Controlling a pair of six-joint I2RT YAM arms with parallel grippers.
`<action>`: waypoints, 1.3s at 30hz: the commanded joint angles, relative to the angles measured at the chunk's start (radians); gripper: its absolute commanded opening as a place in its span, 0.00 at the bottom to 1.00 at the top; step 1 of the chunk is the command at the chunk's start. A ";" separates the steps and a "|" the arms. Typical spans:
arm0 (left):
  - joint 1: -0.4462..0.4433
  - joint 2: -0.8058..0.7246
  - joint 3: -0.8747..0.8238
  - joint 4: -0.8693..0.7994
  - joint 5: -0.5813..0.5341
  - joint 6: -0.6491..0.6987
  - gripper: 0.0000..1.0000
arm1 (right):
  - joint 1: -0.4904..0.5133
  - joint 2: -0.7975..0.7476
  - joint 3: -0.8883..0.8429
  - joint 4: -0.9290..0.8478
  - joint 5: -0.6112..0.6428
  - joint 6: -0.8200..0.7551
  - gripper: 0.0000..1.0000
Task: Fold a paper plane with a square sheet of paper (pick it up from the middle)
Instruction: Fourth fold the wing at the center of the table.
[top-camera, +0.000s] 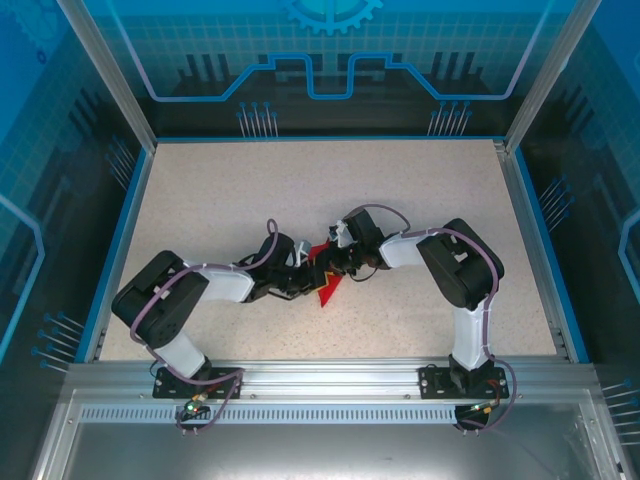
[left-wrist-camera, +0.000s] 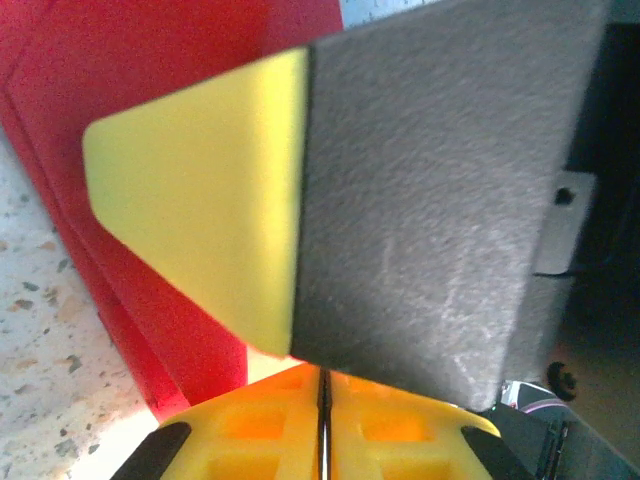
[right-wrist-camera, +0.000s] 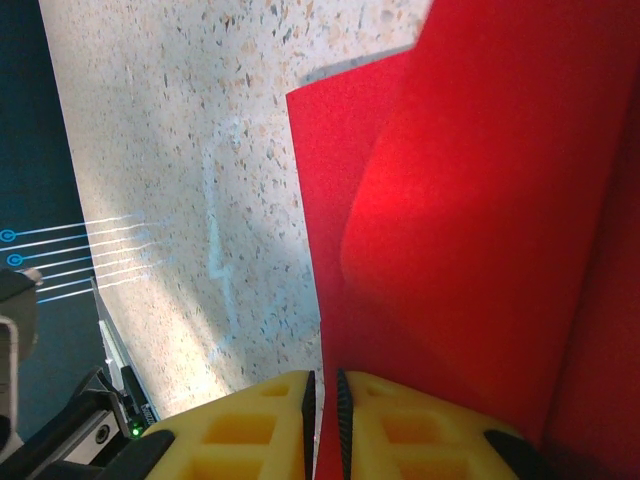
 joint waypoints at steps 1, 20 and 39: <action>-0.017 -0.012 -0.027 0.031 -0.014 0.002 0.12 | -0.003 0.039 -0.026 -0.054 0.029 -0.003 0.17; -0.039 -0.037 -0.043 0.022 -0.153 0.027 0.16 | -0.006 0.038 -0.037 -0.038 0.030 0.006 0.17; -0.107 0.050 -0.098 0.125 -0.119 -0.012 0.14 | -0.006 0.042 -0.045 -0.038 0.032 0.008 0.17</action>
